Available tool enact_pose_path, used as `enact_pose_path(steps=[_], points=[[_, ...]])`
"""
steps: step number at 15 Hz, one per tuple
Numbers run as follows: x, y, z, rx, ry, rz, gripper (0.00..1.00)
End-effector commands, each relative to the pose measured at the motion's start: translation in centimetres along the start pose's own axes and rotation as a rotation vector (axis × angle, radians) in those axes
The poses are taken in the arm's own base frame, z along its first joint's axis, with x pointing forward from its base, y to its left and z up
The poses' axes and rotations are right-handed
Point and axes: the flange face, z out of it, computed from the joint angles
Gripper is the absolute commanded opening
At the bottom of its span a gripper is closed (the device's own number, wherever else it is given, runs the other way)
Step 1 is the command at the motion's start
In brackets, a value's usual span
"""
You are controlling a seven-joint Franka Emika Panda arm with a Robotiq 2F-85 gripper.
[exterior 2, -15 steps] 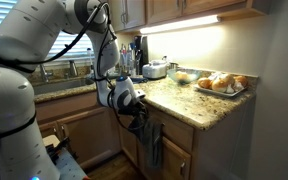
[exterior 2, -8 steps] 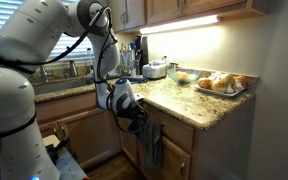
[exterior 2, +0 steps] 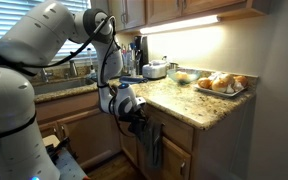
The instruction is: Pick up the cloth from the side of the cabinet and put it on the countertop.
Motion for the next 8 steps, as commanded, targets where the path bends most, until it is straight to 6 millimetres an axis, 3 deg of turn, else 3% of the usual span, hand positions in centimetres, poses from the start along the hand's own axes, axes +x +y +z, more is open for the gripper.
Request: enact_pose_path(steps=[1, 3, 7, 8], points=[[1.3, 0.8, -0.3, -0.026, 0.023, 0.009, 0.48], [1.6, 0.9, -0.8, -0.029, 0.031, 0.007, 0.35], [0.3, 0.3, -1.6, -0.001, 0.01, 0.001, 0.1], [-0.3, 0.0, -1.7, 0.005, -0.002, -0.001, 0.08]])
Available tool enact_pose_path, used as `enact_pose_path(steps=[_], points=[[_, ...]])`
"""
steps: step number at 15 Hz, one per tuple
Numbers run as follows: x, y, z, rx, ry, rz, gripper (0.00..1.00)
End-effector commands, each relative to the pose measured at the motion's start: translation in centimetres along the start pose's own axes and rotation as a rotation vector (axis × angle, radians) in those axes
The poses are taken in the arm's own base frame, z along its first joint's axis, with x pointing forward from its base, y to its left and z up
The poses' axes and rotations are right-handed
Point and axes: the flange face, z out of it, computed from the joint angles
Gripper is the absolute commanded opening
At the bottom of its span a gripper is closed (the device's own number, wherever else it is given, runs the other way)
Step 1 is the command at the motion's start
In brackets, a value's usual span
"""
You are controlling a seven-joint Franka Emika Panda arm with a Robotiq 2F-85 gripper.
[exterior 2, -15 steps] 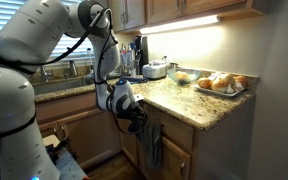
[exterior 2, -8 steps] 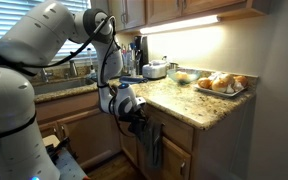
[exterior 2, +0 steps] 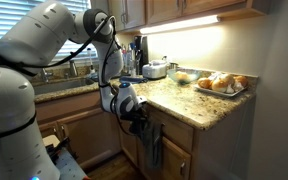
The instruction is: Pick up the cloth from the side of the cabinet and put it on the countertop.
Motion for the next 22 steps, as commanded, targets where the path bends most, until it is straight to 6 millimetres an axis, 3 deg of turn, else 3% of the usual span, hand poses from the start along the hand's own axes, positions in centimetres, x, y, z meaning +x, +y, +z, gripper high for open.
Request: enact_pose_path(steps=[1, 4, 11, 18, 22], points=[[-1.9, -0.7, -1.7, 0.023, -0.034, -0.007, 0.07], [-3.1, -1.5, -2.2, 0.031, -0.057, -0.024, 0.06], [-3.1, -1.5, -4.4, 0.022, -0.05, -0.038, 0.06], [-1.6, -1.3, -6.3, 0.016, -0.01, -0.07, 0.06], [-2.4, -1.5, -7.1, 0.014, -0.022, -0.075, 0.06]])
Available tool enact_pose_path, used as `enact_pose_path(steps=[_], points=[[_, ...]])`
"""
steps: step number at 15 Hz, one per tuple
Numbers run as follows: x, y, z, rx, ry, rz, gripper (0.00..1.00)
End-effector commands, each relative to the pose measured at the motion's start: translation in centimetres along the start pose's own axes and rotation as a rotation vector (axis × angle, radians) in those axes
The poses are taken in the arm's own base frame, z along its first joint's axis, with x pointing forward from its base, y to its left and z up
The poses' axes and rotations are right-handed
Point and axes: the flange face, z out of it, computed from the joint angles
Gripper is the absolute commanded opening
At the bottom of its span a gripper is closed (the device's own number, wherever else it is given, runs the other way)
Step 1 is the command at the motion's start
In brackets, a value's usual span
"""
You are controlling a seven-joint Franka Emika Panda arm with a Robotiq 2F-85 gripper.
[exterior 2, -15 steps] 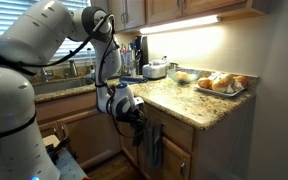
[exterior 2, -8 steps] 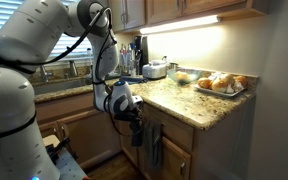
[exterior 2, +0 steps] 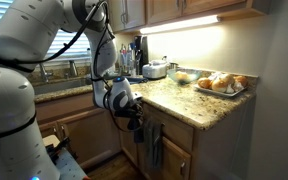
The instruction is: Pick up the cloth from the side of the cabinet and put it on the countertop.
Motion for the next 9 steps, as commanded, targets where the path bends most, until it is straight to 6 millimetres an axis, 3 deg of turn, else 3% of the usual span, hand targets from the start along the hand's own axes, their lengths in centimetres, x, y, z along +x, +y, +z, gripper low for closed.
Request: enact_pose_path(steps=[1, 4, 9], points=[[-1.3, -0.3, -2.5, -0.003, -0.015, -0.024, 0.07], [-2.3, -0.6, -3.4, 0.001, -0.027, -0.022, 0.07], [-1.3, 0.2, -6.1, -0.046, 0.006, -0.028, 0.07]])
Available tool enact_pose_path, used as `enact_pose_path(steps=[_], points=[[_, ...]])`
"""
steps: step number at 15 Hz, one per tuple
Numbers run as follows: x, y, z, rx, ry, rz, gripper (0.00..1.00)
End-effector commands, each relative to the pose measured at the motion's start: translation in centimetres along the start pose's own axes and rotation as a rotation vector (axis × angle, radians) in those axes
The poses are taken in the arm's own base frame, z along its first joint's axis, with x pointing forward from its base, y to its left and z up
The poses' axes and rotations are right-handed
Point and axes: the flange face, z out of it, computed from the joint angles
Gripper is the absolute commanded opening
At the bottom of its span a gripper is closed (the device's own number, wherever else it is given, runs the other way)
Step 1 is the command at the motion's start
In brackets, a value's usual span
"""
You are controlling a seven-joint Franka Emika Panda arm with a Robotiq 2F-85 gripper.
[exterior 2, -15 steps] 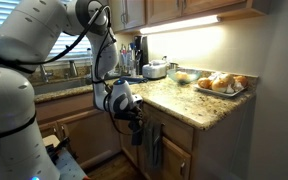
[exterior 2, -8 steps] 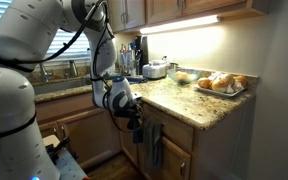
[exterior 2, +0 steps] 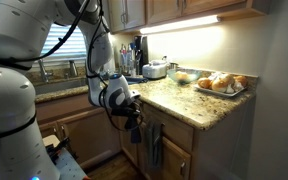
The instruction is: Pick up the cloth from the side of the cabinet and put it on the countertop.
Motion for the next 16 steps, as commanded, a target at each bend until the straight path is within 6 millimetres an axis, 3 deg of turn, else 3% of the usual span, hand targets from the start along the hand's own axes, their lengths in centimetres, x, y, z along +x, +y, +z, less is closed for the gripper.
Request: enact_pose_path(steps=[1, 8, 16], points=[[0.2, 0.6, -3.9, -0.049, 0.026, -0.023, 0.07], [2.5, 1.8, -9.1, -0.105, 0.019, -0.067, 0.06], [7.3, 5.4, -12.3, -0.219, 0.055, -0.107, 0.06]])
